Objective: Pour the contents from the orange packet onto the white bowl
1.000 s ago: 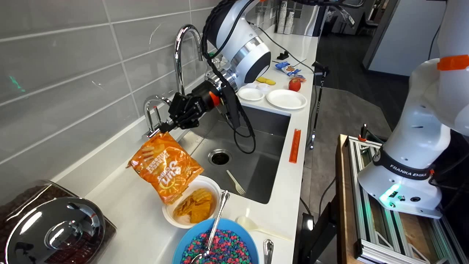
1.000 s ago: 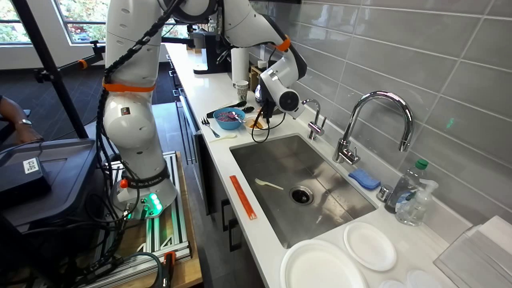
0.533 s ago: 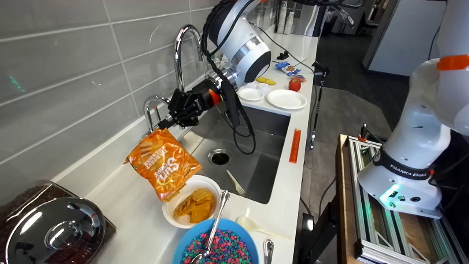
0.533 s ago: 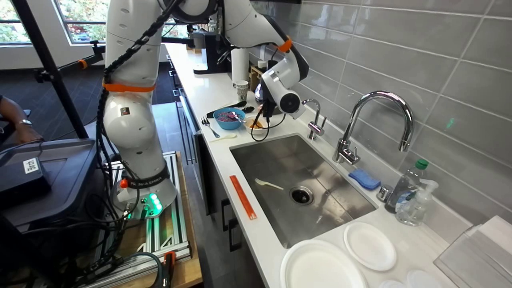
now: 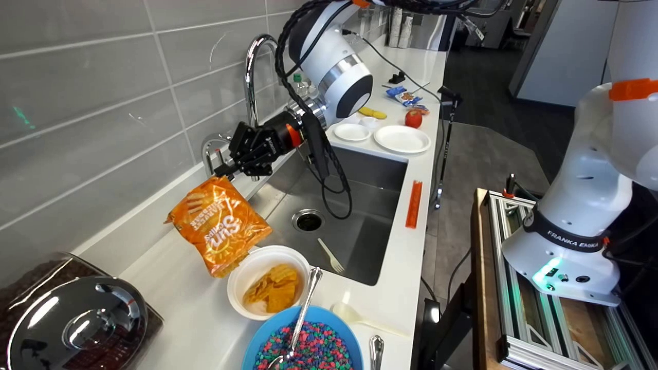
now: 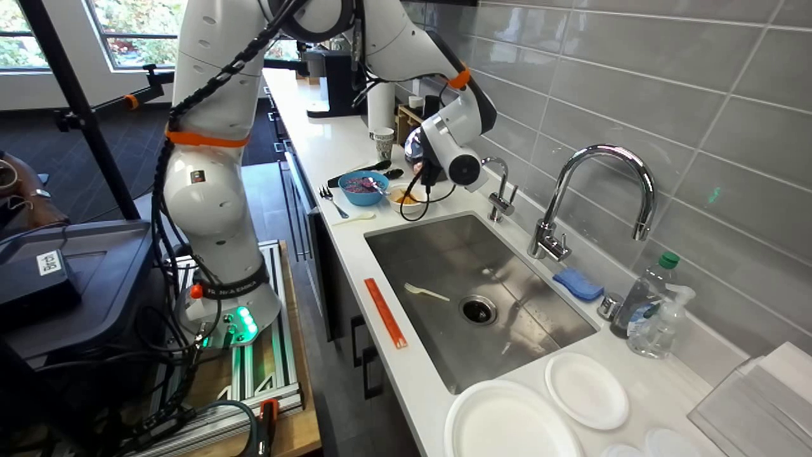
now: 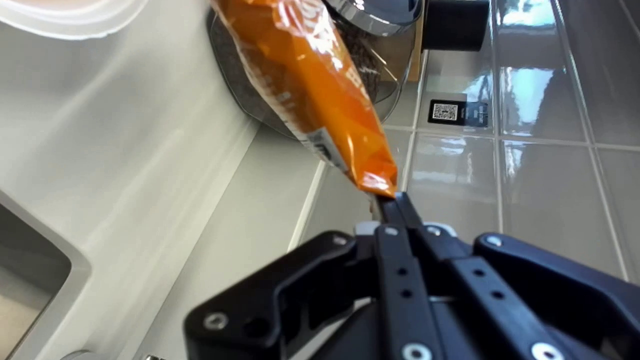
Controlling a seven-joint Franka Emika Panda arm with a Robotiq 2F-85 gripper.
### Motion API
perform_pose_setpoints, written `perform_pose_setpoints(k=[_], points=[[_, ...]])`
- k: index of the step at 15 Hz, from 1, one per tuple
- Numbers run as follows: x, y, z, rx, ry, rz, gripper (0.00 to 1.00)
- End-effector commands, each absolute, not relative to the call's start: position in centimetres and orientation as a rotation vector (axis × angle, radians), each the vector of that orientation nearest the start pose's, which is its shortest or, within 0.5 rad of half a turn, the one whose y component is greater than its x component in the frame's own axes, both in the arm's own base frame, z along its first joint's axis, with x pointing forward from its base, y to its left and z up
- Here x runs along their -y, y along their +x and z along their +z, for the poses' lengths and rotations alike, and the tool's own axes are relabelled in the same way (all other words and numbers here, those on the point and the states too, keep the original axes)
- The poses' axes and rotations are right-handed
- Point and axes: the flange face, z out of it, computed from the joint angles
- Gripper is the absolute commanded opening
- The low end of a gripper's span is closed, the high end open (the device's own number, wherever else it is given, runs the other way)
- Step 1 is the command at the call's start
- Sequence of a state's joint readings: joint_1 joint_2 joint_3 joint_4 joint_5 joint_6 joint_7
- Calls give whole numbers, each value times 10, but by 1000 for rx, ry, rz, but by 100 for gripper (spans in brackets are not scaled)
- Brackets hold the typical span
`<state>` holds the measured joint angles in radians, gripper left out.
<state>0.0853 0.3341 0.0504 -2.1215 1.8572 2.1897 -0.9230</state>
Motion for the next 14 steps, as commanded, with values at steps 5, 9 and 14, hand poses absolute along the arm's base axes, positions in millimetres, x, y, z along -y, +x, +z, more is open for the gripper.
perform_pose_setpoints(k=[5,9,14], points=[[-127,610,243,-484,-1798,-351,0],[-136,623,234,-496,-1826,-351,0],[-148,630,232,-532,-1865,-341,0]])
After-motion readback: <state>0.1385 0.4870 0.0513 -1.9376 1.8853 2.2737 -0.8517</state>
